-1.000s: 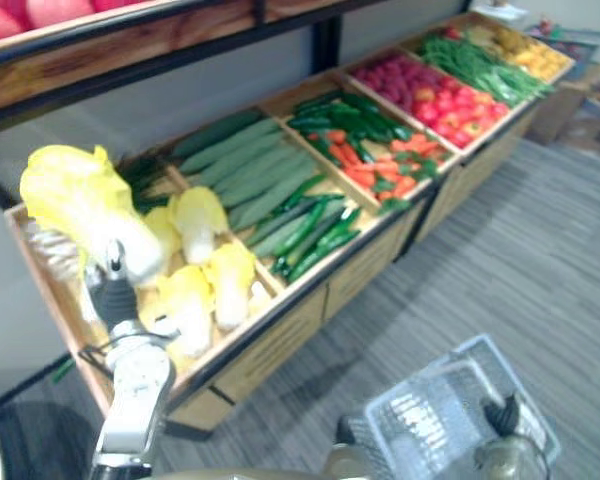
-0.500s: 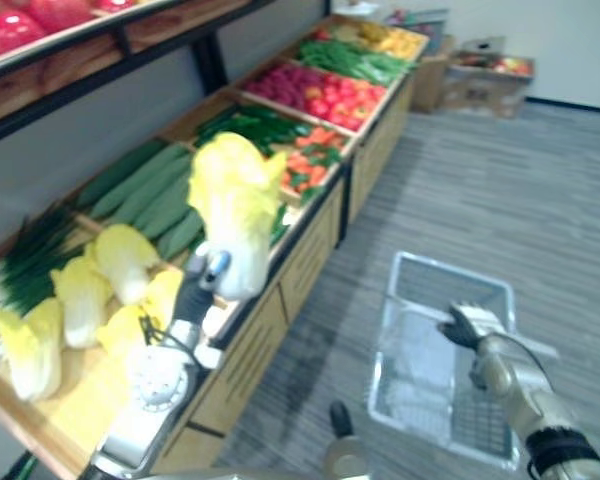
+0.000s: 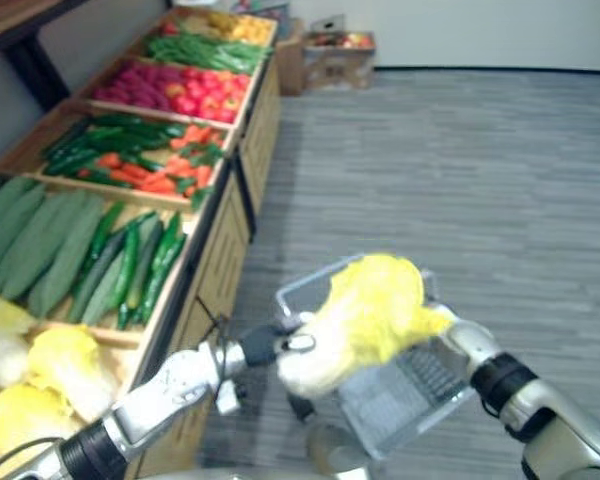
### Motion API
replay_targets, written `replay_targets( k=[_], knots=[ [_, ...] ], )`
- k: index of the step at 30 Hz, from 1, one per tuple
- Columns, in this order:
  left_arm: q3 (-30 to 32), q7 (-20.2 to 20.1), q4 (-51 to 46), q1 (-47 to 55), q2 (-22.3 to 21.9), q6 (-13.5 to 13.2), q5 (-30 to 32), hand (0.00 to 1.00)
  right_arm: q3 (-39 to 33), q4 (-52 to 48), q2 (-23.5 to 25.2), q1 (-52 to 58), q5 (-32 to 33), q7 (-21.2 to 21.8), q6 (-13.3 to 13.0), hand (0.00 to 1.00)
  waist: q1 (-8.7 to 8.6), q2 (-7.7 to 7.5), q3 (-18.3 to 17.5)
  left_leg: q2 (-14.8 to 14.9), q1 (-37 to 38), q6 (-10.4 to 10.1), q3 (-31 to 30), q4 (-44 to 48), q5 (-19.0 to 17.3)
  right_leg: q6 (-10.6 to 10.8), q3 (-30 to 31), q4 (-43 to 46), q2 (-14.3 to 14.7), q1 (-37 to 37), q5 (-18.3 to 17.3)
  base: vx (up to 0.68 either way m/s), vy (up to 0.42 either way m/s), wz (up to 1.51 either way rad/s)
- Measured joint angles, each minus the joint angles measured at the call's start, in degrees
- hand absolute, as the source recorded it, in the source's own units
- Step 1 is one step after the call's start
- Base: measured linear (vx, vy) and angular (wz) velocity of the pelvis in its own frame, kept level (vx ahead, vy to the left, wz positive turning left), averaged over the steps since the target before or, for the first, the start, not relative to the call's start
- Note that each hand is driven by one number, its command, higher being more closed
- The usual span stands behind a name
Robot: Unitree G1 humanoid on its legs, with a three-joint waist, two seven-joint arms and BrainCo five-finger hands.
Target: Pick vegetable in the basket
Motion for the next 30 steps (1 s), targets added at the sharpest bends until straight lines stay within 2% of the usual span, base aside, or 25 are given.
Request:
replay_targets(
  k=[1, 5, 8, 11, 13, 20, 23, 27, 30],
  knots=[
    [-0.5, -0.7, 0.0, -0.1, 0.3, 0.0, -0.1, 1.00, 0.5, 0.0, 0.3, -0.9, 0.0, 0.1, 0.0, 1.00, -0.21, 0.11, 0.1, 0.6, 0.4, 0.0, 1.1, 0.6, 0.0, -0.7, -0.2, 0.0, 0.4, 0.1, 0.5, 0.04, 0.017, -0.14],
    [-2.9, -2.3, 0.6, -0.8, 0.7, 0.0, -0.1, 1.00, 1.8, 0.4, 0.3, -4.4, 0.0, 0.6, 0.1, 1.00, -0.65, 0.33, 0.2, 2.1, 0.8, 0.1, 2.2, 2.1, 0.0, -0.8, -1.1, 0.0, 0.9, 0.3, 0.6, 0.00, 0.010, 0.03],
    [-7.0, -3.0, 2.6, -1.7, 0.5, 0.0, 0.8, 1.00, 1.8, 0.4, 0.4, -6.1, -0.1, 1.0, 0.2, 1.00, -0.61, 0.45, 0.2, 2.5, 1.3, 0.1, 2.2, 2.2, 0.0, -1.0, -1.9, 0.0, 0.8, 1.0, 0.1, -0.02, 0.024, 0.09],
    [-10.8, -3.8, 5.8, -1.9, 0.2, 0.2, 4.8, 1.00, 1.7, 0.4, 1.0, -7.5, -0.1, 1.3, 0.3, 1.00, -0.74, 0.46, 0.2, 2.5, 1.3, 0.3, 2.1, 2.4, 0.0, -1.3, -2.6, 0.0, 0.5, 1.0, -0.2, -0.03, 0.030, 0.05],
    [-12.1, -4.7, 6.1, -2.0, 0.1, 0.3, 5.1, 1.00, 1.7, 0.4, 1.2, -7.5, -0.1, 1.7, 0.3, 1.00, -0.79, 0.46, 0.2, 2.7, 1.3, 0.3, 2.1, 2.6, 0.0, -1.3, -2.9, 0.0, 0.5, 1.0, -0.2, -0.02, 0.036, 0.04],
    [-13.0, -4.8, 6.1, -2.7, -1.5, 0.3, 6.2, 1.00, 0.0, 0.4, 1.3, -7.3, -0.2, 2.0, 1.2, 1.00, -0.89, 0.52, 0.2, 3.2, 1.2, 0.3, 0.9, 3.1, 0.0, -1.3, -4.0, 0.0, 0.1, 1.5, -0.2, -0.02, 0.067, 0.08],
    [-13.4, -4.7, 6.1, -2.6, -2.2, 0.4, 6.3, 1.00, -4.3, 0.4, 2.2, -6.4, -0.2, 2.0, 2.4, 1.00, -0.82, 0.57, 0.2, 3.2, 1.1, 0.2, 0.5, 3.1, 0.0, -1.3, -4.3, 0.0, -0.2, 1.6, -0.2, -0.03, 0.078, 0.06],
    [-13.5, -4.6, 6.7, -2.7, -4.6, 0.5, 9.2, 1.00, -7.2, 0.1, 2.4, -5.4, -0.1, 2.6, 2.8, 1.00, -0.79, 0.76, -0.2, 3.2, 0.1, 0.0, -0.4, 2.8, -0.1, -1.4, -4.7, 0.0, -0.5, 1.4, -0.3, -0.03, 0.073, 0.09],
    [-13.3, -4.2, 9.5, -3.2, -9.6, 1.2, 13.5, 1.00, -9.8, -0.6, 2.4, -3.2, -0.2, 4.3, 3.1, 1.00, -0.66, 0.78, -0.2, 2.7, -0.4, -0.1, -1.3, 1.9, 0.0, -1.5, -5.1, 0.0, -0.9, 1.4, -0.2, -0.03, 0.079, 0.13]
  ],
)
